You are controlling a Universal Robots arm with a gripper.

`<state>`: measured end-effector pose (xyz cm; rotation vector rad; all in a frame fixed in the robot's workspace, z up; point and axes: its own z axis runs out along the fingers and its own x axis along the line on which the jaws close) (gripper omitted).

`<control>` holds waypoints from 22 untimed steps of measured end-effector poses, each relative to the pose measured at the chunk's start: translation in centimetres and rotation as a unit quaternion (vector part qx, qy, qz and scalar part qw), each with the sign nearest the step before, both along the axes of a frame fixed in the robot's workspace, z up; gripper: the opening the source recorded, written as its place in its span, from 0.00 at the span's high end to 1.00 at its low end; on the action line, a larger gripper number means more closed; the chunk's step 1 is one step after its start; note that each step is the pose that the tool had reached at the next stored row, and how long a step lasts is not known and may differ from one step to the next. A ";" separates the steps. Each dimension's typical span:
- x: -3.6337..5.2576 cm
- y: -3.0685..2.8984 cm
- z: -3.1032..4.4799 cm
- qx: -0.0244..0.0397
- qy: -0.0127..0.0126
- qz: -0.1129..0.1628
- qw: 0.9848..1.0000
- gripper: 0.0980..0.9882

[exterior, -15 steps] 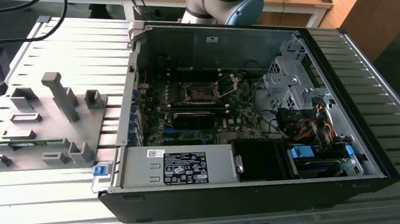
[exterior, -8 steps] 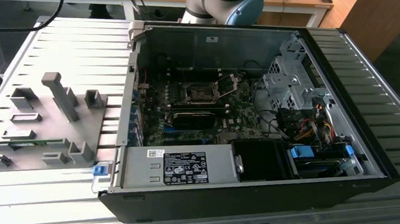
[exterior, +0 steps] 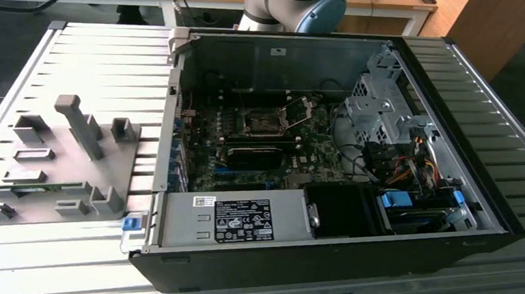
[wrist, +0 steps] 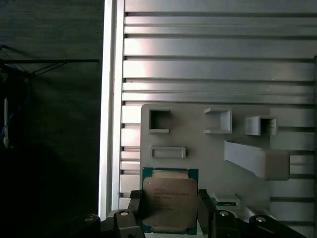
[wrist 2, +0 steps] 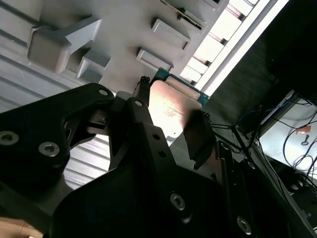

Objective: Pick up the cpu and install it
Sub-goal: 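Pick up the cpu and move it towards the insertion slot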

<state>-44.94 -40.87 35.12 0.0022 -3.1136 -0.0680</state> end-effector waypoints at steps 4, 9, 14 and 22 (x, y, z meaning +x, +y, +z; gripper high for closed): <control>0.00 0.00 1.82 0.000 0.000 0.000 1.000 0.52; 0.00 0.00 4.11 0.000 0.000 0.000 1.000 0.52; 0.00 0.00 6.36 0.000 0.000 0.000 1.000 0.52; 0.00 0.01 9.84 0.000 -0.001 0.000 1.000 0.52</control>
